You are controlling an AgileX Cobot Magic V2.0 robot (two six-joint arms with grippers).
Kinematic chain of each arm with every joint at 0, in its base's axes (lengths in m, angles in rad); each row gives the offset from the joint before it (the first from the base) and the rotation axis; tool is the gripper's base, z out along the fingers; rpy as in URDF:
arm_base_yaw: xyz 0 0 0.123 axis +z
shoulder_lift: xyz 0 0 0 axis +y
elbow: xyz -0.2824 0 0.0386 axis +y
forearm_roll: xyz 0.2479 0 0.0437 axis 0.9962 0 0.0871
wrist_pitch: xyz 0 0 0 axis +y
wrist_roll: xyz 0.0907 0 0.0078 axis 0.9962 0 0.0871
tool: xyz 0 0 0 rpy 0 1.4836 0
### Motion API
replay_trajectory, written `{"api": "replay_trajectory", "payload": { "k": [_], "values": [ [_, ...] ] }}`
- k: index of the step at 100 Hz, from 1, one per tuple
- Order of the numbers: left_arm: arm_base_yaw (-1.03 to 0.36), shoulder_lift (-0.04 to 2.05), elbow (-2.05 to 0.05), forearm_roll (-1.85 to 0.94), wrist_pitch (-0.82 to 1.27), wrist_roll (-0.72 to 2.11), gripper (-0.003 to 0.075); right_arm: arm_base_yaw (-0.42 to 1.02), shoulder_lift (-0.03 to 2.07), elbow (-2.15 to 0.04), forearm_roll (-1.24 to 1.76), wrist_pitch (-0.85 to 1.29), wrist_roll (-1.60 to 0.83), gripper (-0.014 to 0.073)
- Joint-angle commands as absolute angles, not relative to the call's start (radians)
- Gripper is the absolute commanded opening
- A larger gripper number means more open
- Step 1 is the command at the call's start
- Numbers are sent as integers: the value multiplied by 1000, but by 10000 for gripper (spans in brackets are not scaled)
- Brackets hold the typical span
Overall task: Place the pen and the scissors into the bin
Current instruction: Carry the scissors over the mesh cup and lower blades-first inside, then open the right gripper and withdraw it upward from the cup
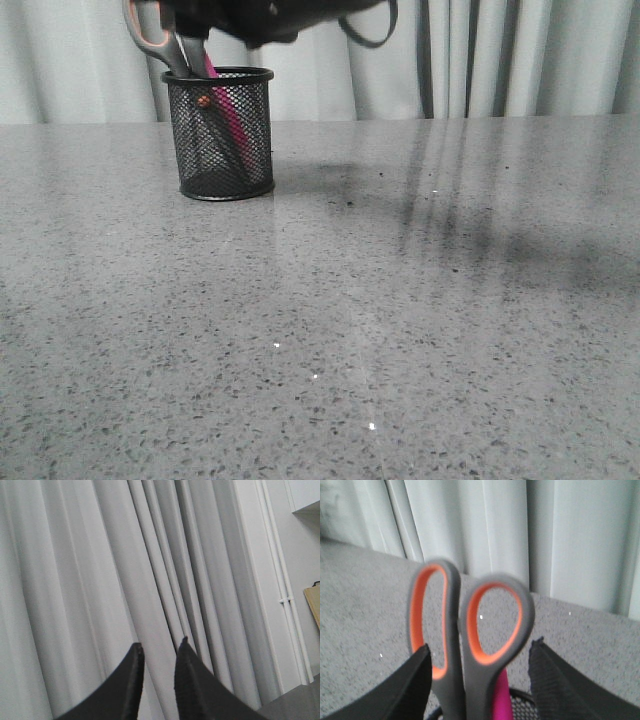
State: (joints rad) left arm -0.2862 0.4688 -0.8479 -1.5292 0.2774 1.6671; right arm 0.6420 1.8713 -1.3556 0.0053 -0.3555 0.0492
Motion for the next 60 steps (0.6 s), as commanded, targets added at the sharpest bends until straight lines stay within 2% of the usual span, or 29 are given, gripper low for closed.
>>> {"api": "replay_trajectory", "payload": {
  "k": [1, 9, 14, 19, 20, 30, 60],
  "values": [
    [-297, 475, -868, -1548, 266, 1657, 134, 640, 1755, -1383, 7, -429, 46, 381],
    [-297, 472, -849, -1548, 217, 1649, 121, 640, 1682, -1383, 7, -353, 46, 281],
    [-297, 461, -823, -1548, 161, 1626, 97, 640, 1627, -1383, 0, -268, 46, 139],
    [-297, 445, -784, -1550, 90, 1600, 64, 640, 1565, -1373, -19, -171, 46, -65],
    [-297, 442, -777, -1551, 80, 1597, 52, 640, 1546, -1371, -29, -160, 46, -79],
    [-297, 382, -668, -1571, -35, 1582, -20, 640, 1391, -1294, -102, -29, 44, -69],
    [-297, 132, -334, -1738, 47, 1582, -19, 640, 736, -824, -218, 341, 44, -69]
  ]
}}
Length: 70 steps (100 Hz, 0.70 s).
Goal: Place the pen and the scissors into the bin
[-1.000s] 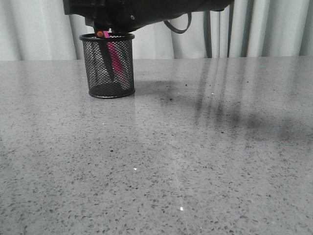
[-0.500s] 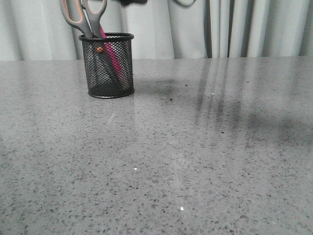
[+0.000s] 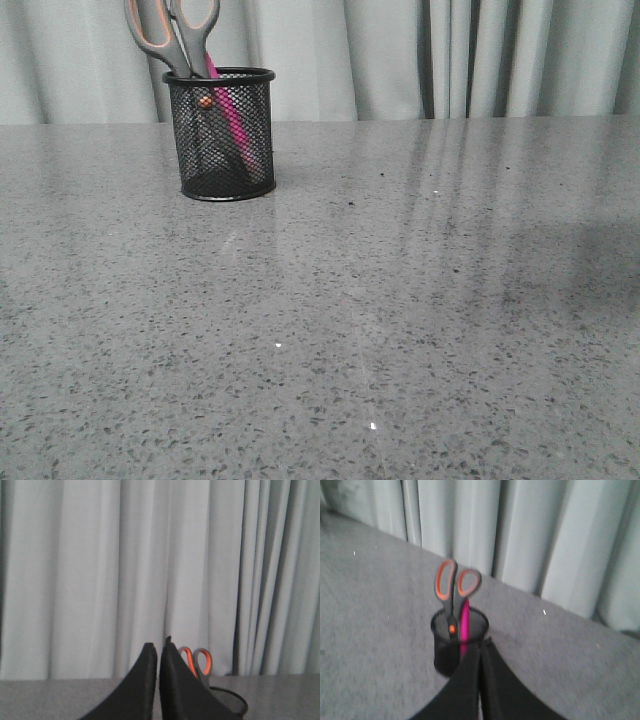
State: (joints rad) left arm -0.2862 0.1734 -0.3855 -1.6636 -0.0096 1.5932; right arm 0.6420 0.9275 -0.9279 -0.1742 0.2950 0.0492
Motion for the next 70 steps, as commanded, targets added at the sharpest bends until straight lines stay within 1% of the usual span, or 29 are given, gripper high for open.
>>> {"api": "replay_trajectory", "payload": {
  "k": [1, 7, 20, 32, 49, 70],
  "values": [
    [-297, 124, -328, -1742, 53, 1582, -19, 640, 719, -811, -222, 344, 44, -69],
    [-297, 98, -278, -1764, 76, 1582, -19, 640, 565, -711, -253, 339, 44, -69],
    [-297, 74, -209, -1778, 110, 1582, -19, 640, 279, -572, -260, 370, 44, -69],
    [-297, 74, -185, -1778, 131, 1582, -19, 640, 102, -501, -260, 395, 44, -69],
    [-297, 74, -183, -1778, 129, 1582, -19, 640, -34, -476, -260, 427, 44, -69],
    [-297, 74, -183, -1778, 116, 1582, -19, 640, -21, -477, -243, 414, 44, -69]
  ]
}}
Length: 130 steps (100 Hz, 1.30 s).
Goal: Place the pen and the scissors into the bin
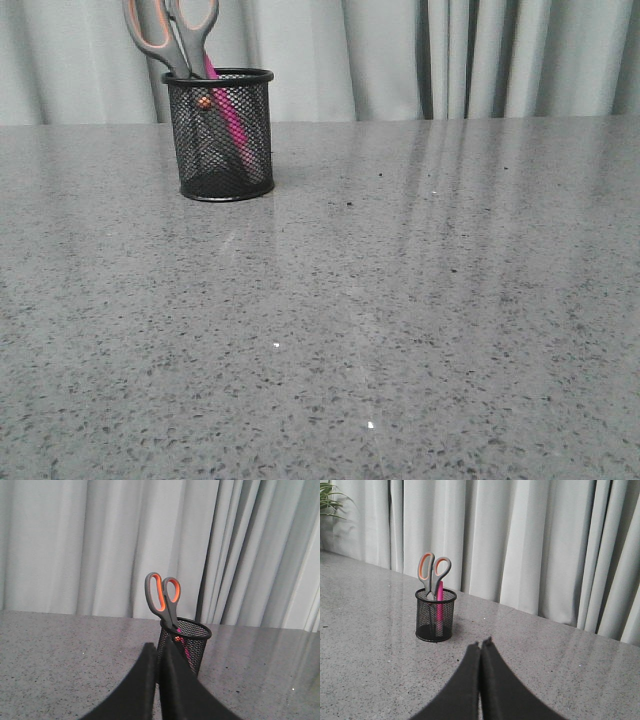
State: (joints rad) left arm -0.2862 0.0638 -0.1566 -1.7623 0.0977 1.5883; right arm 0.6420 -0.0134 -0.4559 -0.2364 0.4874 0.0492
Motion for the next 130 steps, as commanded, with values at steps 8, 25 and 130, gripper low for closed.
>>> {"api": "replay_trajectory", "payload": {
  "k": [8, 25, 130],
  "values": [
    [-297, 74, -183, -1778, 120, 1582, -19, 640, -21, -477, -243, 414, 44, -69],
    [-297, 74, -183, -1778, 120, 1582, -19, 640, -21, -477, -243, 414, 44, -69],
    [-23, -37, 45, -141, 302, 307, -19, 640, -21, -477, -243, 416, 44, -69]
  ]
}}
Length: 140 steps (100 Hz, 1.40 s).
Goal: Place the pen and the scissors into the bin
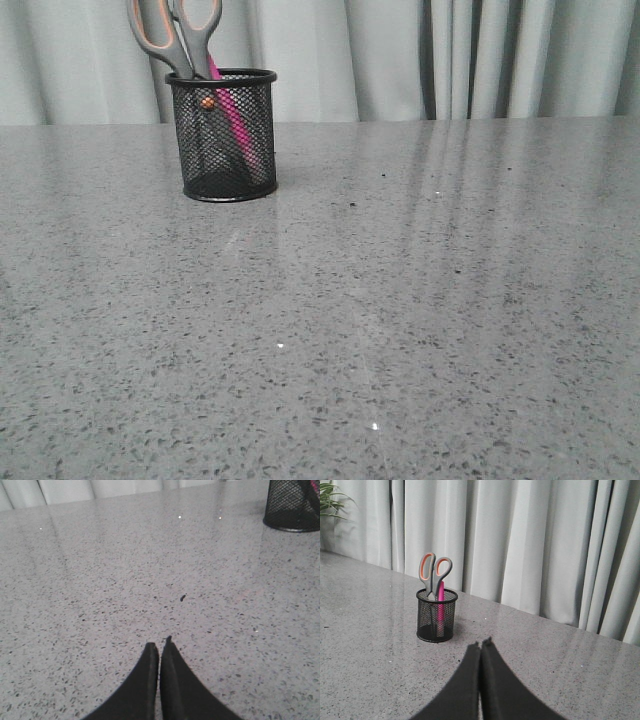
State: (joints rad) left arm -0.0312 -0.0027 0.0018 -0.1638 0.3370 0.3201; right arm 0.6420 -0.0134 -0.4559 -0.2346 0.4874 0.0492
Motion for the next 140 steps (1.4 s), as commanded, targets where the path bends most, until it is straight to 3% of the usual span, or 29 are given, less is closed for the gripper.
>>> {"api": "replay_trajectory", "payload": {
  "k": [1, 79, 95, 122, 140],
  "values": [
    [-21, -37, 45, -131, 303, 307, -19, 640, -21, -477, -243, 416, 44, -69],
    [-12, -37, 45, -81, 303, 307, -19, 633, -21, -468, -243, 438, 44, -69],
    [-12, -37, 45, -81, 303, 307, -19, 511, -21, -356, -252, 405, 46, -69],
    [-12, -37, 45, -81, 303, 307, -19, 184, -21, 6, -77, 50, 46, -69],
    [-12, -37, 45, -81, 303, 307, -19, 134, -23, 25, -77, 166, 46, -69]
  ]
}}
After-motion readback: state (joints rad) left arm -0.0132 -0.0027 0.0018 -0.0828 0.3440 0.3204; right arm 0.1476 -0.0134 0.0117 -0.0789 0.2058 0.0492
